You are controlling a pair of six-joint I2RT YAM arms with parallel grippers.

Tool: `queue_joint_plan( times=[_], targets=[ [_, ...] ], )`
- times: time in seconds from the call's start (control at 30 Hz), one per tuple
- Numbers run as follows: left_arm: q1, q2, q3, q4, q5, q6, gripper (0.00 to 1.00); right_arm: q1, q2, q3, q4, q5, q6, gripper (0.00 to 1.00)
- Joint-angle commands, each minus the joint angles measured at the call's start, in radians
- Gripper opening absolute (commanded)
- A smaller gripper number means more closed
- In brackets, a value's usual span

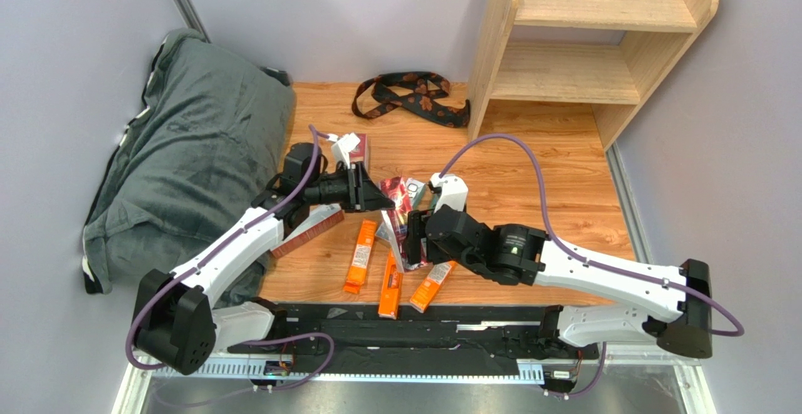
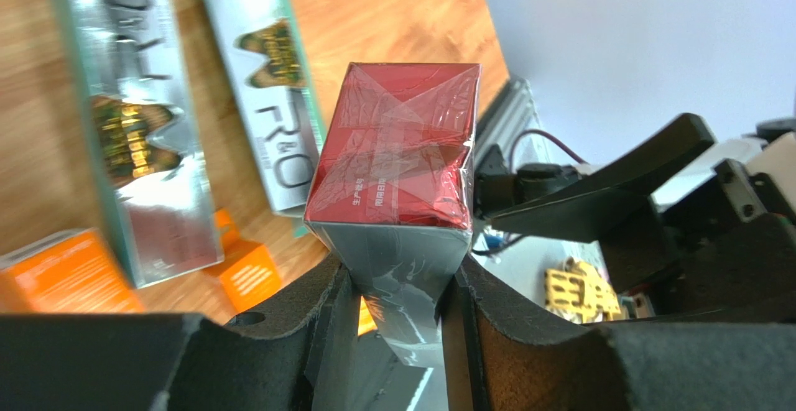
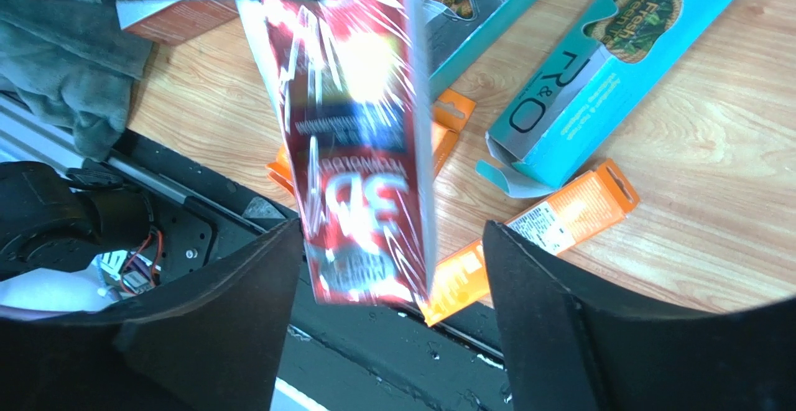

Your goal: Place and organize the toothpastes onto the shelf

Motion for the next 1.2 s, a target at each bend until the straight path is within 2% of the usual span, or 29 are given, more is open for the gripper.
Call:
queue_joint_plan(
  times=[0.0, 0.4, 0.6, 0.97, 1.17],
  targets=[
    [0.042, -0.043, -0.007, -0.025, 0.000, 0.046, 0.35, 0.002, -0.069, -0.041, 0.074, 0.016, -0.014, 0.79],
    [0.088, 0.063, 0.073, -0.046, -0.023, 0.105, 0.35, -0.055, -0.154, -0.182, 0.260, -0.120, -0.068, 0.91],
    [0.137, 0.103, 0.082, -0.029, 0.018, 0.108, 0.35, -0.087, -0.143, -0.187, 0.271, -0.171, -0.066, 0.92],
    [0.200, -0.024, 0.080, -0.123, 0.029, 0.128, 0.35, -0.103, -0.249, -0.255, 0.383, -0.280, -0.002, 0.92],
    [0.210, -0.132, 0.082, -0.195, 0.041, 0.123, 0.35, -0.101, -0.353, -0.336, 0.508, -0.360, 0.084, 0.92]
  ],
)
